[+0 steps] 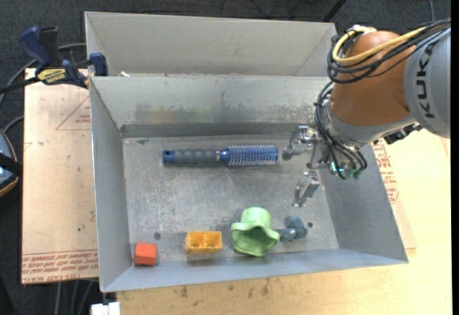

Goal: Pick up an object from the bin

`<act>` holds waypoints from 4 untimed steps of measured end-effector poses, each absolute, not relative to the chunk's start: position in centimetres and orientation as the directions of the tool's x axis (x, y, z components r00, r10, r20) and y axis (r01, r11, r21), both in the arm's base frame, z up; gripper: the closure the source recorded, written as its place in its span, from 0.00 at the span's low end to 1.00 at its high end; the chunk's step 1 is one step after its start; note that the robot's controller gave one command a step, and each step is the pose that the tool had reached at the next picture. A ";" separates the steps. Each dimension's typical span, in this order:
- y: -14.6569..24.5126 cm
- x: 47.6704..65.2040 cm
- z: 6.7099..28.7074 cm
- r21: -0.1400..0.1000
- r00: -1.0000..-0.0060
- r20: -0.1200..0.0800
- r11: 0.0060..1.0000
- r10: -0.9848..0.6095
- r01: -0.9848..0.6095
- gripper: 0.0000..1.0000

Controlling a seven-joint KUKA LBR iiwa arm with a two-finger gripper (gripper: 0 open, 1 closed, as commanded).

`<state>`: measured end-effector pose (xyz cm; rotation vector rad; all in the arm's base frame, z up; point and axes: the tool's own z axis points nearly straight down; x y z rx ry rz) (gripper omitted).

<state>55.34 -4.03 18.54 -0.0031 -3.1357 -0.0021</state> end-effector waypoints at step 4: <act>5.2 61.9 29.5 -0.005 -0.827 -0.010 0.827 -0.562 -0.562 1.00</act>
Offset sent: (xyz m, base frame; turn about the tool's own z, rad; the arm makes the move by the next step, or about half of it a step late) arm 0.0742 0.0390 -0.0974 -0.2601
